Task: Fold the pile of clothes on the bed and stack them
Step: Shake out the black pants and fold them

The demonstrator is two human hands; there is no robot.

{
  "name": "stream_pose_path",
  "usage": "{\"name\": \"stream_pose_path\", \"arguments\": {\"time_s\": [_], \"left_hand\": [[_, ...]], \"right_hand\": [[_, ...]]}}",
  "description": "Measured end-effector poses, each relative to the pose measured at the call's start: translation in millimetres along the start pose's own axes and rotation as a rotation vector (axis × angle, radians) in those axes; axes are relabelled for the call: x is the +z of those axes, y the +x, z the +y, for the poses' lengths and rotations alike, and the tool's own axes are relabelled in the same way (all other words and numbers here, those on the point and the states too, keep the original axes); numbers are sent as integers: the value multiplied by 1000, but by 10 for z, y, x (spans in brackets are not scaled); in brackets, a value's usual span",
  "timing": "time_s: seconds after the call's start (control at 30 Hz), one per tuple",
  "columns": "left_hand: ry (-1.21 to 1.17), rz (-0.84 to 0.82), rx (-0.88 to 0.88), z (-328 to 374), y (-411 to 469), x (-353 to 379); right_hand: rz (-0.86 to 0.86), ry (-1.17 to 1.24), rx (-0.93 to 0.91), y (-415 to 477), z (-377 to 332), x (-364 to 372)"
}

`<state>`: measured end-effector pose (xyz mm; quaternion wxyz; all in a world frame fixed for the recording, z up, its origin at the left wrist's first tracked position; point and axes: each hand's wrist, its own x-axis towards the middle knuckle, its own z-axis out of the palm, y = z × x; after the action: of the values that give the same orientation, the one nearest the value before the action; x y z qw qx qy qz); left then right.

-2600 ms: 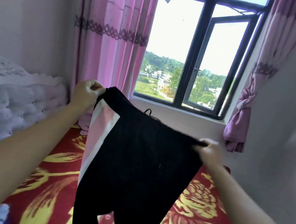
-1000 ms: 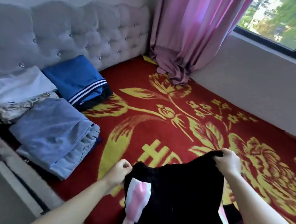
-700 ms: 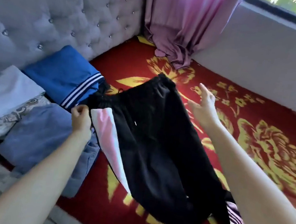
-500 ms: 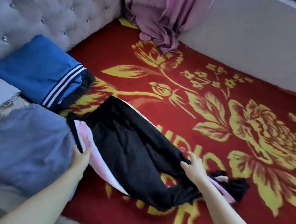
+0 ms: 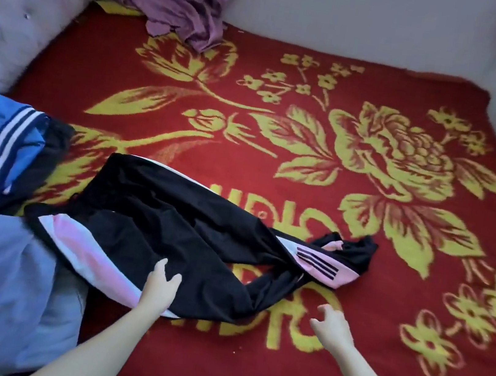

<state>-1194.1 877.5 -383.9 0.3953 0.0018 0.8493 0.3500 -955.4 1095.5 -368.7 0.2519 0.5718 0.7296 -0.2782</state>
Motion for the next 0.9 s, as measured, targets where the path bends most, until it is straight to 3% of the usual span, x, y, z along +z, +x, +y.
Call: {"name": "stream_pose_path", "arguments": {"time_s": [0.23, 0.43, 0.63, 0.73, 0.83, 0.9], "left_hand": [[336, -97, 104, 335, 120, 746], [496, -148, 230, 650, 352, 1644], [620, -160, 260, 666, 507, 2284], [670, -113, 262, 748, 512, 2406], [770, 38, 352, 961, 547, 2462], [816, 129, 439, 1171, 596, 2486]], "right_hand": [[84, 26, 13, 584, 450, 93], [236, -272, -238, 1342, 526, 114], [312, -289, -306, 1943, 563, 220], [352, -119, -351, 2069, 581, 17], [374, 265, -251, 2125, 646, -312], [349, 570, -324, 1984, 703, -570]]}}
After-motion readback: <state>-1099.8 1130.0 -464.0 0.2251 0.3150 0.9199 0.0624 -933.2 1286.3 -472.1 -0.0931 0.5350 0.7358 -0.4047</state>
